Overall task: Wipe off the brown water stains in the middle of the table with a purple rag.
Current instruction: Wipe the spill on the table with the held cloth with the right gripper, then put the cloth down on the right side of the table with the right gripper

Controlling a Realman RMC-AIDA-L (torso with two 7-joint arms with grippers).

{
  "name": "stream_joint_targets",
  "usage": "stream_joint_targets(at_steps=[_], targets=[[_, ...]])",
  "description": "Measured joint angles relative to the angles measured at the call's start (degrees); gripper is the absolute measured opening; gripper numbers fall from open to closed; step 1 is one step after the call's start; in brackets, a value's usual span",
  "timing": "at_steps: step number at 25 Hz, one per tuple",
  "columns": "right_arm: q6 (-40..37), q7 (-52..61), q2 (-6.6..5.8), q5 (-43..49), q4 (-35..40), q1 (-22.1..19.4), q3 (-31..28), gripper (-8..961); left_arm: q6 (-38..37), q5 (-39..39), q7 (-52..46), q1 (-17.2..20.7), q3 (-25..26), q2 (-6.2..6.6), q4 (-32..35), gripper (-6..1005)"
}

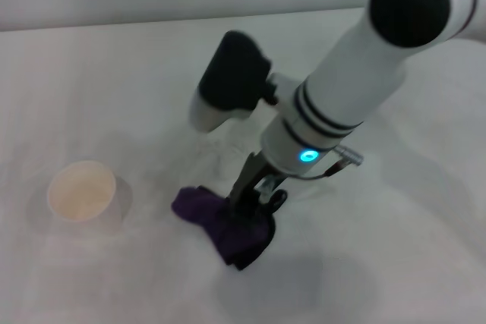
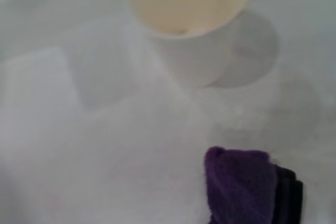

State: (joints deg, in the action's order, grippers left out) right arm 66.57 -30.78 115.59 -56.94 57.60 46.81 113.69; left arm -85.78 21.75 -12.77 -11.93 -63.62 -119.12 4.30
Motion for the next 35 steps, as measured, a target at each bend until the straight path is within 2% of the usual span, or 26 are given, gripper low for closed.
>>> stream_joint_targets(at_steps=[8,16,35], targets=[[6.1,-0.3,-0.19,15.6,4.5,-7.3,-17.4,100,0.6,-0.1,0.0,-0.4,0.1,0.14,0.0,891],[9.8,-0.3,-0.42,27.2,4.7,-10.1,-31.4,101,2.0,0.0,1.9,-1.7,0.2,0.09,0.0,890],[11.1,1.2,-0.37,29.8,3.2,-9.7,-34.5,105,3.2,0.0,2.2,-4.8,0.1,-0.06,0.1,891]])
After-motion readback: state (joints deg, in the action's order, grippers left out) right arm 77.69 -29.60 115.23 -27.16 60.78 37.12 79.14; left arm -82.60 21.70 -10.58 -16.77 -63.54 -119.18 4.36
